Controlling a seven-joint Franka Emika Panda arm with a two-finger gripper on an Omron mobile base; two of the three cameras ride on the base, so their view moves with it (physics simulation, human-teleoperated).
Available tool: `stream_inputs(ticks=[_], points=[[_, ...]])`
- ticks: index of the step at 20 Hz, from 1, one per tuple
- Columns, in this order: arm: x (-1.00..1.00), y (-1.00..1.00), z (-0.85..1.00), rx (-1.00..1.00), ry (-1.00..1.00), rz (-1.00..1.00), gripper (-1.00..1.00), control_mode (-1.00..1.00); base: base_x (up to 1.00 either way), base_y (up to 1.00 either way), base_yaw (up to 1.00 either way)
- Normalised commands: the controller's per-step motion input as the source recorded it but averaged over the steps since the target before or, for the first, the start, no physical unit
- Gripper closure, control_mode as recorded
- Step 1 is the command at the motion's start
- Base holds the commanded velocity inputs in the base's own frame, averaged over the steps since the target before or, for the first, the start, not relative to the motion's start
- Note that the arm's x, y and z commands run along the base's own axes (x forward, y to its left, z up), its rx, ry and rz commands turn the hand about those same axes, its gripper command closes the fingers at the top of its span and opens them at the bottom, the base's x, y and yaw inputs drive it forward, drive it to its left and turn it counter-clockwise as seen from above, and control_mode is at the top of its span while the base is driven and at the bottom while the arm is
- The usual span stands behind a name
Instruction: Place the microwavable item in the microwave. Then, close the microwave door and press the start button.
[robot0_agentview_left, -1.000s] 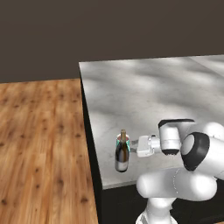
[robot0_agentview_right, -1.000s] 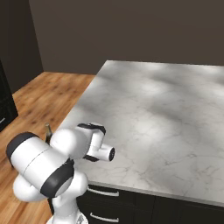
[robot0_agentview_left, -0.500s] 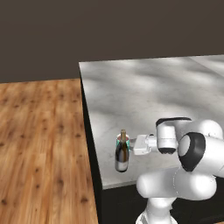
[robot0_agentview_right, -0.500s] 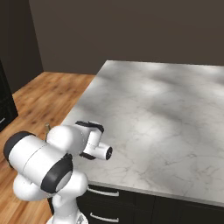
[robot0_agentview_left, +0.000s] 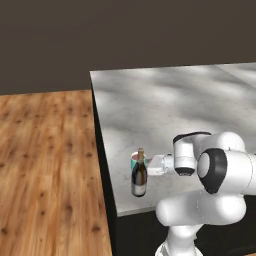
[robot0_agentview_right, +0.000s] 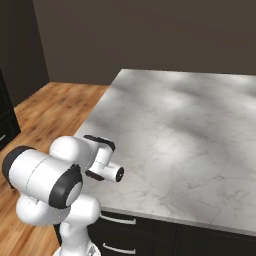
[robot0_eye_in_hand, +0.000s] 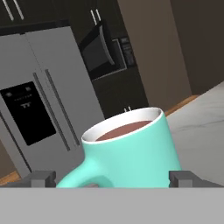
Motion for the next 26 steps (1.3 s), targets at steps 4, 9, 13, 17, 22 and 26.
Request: stream_inputs(ticks=[4, 9, 13, 17, 22, 26], points=[[-0.02, 0.00, -0.23, 0.05, 0.00, -0.03, -1.00, -1.00, 0.00, 0.00, 0.00], [-0.04, -0.08, -0.43, 0.01, 0.00, -0.01, -1.00, -1.00, 0.00, 0.00, 0.00], [0.00, -0.29, -0.25, 0.01, 0.00, 0.00, -1.00, -1.00, 0.00, 0.00, 0.00], [0.00, -0.39, -0.19, 0.01, 0.00, 0.00, -1.00, -1.00, 0.00, 0.00, 0.00], [0.00, -0.20, -0.06, 0.00, 0.00, 0.00, -1.00, -1.00, 0.00, 0.00, 0.00], [0.00, 0.00, 0.05, 0.00, 0.00, 0.00, -1.00, -1.00, 0.00, 0.00, 0.00]])
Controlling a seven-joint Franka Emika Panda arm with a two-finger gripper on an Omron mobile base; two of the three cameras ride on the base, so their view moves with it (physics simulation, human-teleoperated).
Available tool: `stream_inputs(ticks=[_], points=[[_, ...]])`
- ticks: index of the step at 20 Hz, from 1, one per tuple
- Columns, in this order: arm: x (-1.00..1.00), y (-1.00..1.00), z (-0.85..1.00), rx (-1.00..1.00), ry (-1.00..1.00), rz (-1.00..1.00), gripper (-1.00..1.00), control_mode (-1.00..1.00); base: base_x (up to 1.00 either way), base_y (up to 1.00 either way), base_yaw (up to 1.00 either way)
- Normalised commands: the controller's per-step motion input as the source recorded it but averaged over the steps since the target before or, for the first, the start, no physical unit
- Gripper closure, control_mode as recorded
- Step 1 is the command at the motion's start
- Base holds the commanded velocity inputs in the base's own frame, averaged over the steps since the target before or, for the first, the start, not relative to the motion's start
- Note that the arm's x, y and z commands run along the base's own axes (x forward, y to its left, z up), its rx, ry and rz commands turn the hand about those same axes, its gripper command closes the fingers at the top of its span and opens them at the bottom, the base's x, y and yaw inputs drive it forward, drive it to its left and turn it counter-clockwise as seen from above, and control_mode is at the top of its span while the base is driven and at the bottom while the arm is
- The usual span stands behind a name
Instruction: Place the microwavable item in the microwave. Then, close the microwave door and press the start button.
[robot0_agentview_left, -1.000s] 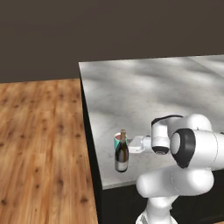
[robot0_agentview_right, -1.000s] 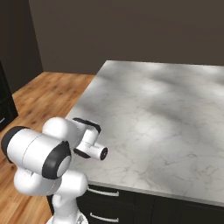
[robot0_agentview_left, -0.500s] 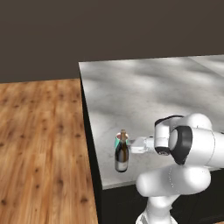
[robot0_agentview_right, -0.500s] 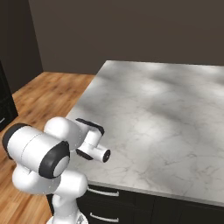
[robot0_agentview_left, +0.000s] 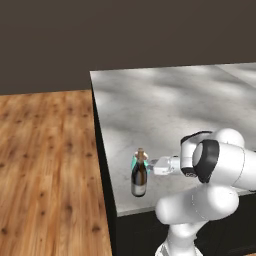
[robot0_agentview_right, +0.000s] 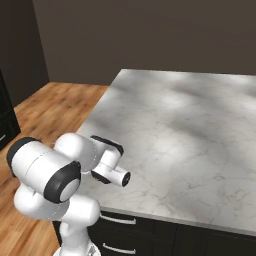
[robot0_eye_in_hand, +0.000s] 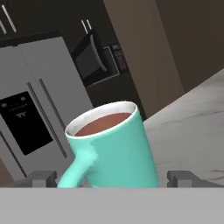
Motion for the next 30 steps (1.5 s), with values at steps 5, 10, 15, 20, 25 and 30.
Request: stream_inputs(ticks=[5, 10, 15, 20, 25, 30], points=[[-0.10, 0.03, 0.15, 0.00, 0.00, 0.00, -1.00, -1.00, 0.00, 0.00, 0.00], [-0.34, 0.27, 0.08, 0.00, -0.01, 0.00, -1.00, -1.00, 0.00, 0.00, 0.00], [0.01, 0.12, 0.00, 0.00, 0.00, 0.00, -1.00, -1.00, 0.00, 0.00, 0.00], [0.10, 0.13, -0.14, 0.00, 0.00, 0.00, -1.00, -1.00, 0.00, 0.00, 0.00], [0.05, 0.17, -0.41, 0.00, 0.00, 0.00, -1.00, -1.00, 0.00, 0.00, 0.00], [0.00, 0.03, -0.21, 0.00, 0.00, 0.00, -1.00, -1.00, 0.00, 0.00, 0.00]])
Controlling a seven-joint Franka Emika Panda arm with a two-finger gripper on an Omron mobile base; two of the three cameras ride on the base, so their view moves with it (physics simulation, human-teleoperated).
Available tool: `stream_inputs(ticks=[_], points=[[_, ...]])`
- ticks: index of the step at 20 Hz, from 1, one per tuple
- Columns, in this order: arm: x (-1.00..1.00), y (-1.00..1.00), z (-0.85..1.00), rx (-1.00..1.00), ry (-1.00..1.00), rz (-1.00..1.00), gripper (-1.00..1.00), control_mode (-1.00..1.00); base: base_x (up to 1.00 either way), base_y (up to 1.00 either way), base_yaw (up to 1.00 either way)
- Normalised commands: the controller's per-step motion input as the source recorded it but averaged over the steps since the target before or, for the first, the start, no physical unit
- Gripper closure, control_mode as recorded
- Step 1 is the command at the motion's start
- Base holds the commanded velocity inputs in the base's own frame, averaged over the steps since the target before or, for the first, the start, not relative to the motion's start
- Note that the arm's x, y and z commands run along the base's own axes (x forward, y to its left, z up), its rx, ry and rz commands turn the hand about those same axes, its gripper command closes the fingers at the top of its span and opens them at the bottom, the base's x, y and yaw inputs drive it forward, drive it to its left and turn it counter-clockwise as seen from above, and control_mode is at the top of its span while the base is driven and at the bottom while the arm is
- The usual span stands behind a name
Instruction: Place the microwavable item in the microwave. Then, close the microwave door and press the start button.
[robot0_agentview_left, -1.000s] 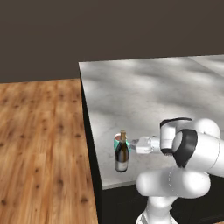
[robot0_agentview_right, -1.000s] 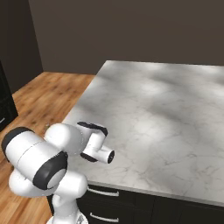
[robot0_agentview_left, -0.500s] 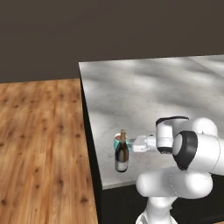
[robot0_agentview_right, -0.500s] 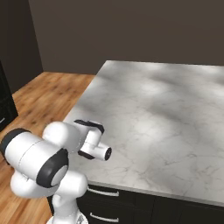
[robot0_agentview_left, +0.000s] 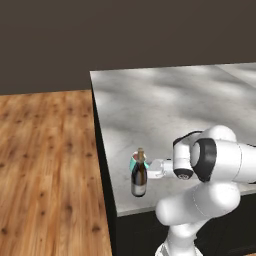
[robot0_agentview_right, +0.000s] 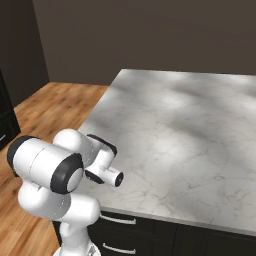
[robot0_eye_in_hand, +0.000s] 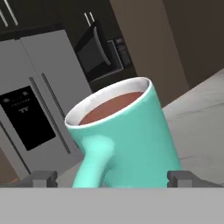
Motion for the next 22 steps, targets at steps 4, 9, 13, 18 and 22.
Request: stream_inputs(ticks=[4, 9, 13, 18, 22], points=[[0.00, 0.01, -0.03, 0.00, 0.00, 0.00, 1.00, -1.00, 0.00, 0.00, 0.00], [-0.01, -0.01, 0.22, 0.00, -0.02, 0.00, 1.00, -1.00, 0.00, 0.00, 0.00], [0.00, -0.20, 0.57, 0.00, -0.08, 0.00, 1.00, -1.00, 0.00, 0.00, 0.00], [-0.06, -0.43, 0.85, 0.00, -0.15, 0.00, 1.00, -1.00, 0.00, 0.00, 0.00], [-0.33, -0.36, 1.00, -0.01, -0.13, 0.00, 1.00, -1.00, 0.00, 0.00, 0.00]])
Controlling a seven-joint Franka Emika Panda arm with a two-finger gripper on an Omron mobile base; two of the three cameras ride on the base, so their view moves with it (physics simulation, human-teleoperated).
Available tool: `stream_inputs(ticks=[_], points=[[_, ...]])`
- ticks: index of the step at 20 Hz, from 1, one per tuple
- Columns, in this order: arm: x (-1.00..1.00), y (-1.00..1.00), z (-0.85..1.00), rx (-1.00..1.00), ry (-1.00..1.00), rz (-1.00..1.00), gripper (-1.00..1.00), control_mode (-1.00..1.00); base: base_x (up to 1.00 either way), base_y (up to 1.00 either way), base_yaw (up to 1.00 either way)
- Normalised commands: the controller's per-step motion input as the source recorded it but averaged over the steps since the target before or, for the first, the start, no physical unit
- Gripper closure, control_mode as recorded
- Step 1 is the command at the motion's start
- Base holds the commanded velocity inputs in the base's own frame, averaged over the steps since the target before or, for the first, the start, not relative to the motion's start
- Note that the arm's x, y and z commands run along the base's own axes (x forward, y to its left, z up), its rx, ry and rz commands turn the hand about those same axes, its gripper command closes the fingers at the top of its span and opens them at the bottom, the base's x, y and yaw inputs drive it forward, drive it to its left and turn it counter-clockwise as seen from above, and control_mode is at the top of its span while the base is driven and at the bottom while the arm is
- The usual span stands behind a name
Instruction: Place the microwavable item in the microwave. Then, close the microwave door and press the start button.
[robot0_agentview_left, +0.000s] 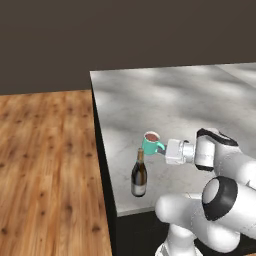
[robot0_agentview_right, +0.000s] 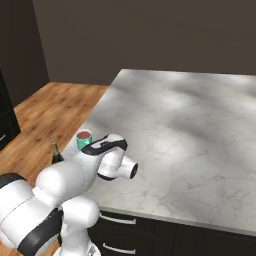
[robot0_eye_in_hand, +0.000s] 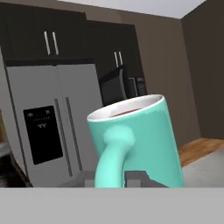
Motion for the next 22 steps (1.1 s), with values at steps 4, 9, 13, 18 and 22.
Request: stream_inputs(ticks=[4, 9, 13, 18, 22], points=[[-0.26, -0.25, 1.00, 0.00, 0.00, 0.00, 1.00, -1.00, 0.00, 0.00, 0.00], [-0.39, -0.18, 1.00, 0.00, 0.00, 0.00, 1.00, -1.00, 0.00, 0.00, 0.00], [-0.64, 0.00, 1.00, -0.02, -0.01, 0.00, 1.00, -1.00, 0.00, 0.00, 0.00], [-0.49, 0.20, 1.00, -0.11, -0.01, 0.00, 1.00, -1.00, 0.00, 0.00, 0.00], [-0.02, 0.34, 0.41, -0.13, 0.00, -0.01, 1.00, -1.00, 0.00, 0.00, 0.00]])
